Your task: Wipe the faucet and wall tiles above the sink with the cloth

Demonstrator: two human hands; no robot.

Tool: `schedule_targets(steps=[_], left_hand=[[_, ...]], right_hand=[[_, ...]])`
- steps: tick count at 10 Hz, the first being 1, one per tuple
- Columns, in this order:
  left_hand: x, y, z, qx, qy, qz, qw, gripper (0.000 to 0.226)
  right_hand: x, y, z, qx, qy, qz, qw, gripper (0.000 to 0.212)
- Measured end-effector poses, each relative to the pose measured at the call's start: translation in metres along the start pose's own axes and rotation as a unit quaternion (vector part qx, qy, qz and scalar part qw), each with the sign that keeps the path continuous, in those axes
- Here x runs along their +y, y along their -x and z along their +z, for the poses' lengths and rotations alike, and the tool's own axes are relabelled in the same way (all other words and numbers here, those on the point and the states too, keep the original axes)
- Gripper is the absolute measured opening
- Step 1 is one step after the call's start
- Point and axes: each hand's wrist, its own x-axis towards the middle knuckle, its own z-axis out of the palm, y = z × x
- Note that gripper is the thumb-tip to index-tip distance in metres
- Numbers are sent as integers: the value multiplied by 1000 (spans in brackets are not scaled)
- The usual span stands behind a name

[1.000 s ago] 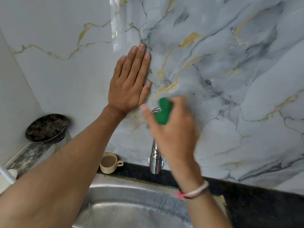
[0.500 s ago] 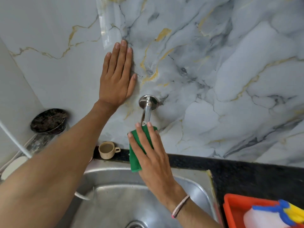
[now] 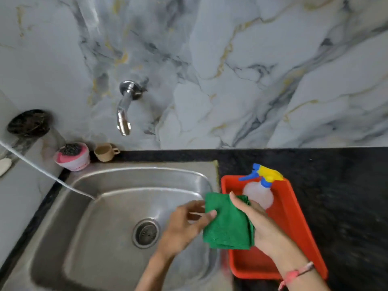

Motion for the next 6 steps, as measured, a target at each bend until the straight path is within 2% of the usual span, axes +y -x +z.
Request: schedule_targets(steps=[1,2,3,4,5,6], left_hand=[[-16,-3,69,10,44,-58,997,28],[-30,-14,123,32,-21,-88,995,32],[-41,-22,161,36,-129,-89,987,36],[-53,-28,187,58,-205,-104,972,45],[-48,-24,191,62,-248,-122,959,46],[-20,-20,181,117,-300,-53,945,59]], right_hand=[[10,2,-61,-13,60,-3,998,30],[25,-9,-115,20,181,-17,983,21],[35,-25,-149,71,345,-10,936,10],[39,-42,-163,106,428,-43,896,39],[30,-39,-167,85,507,-57,856,51],[-3,-21,-168,142,573,-165,790,45]])
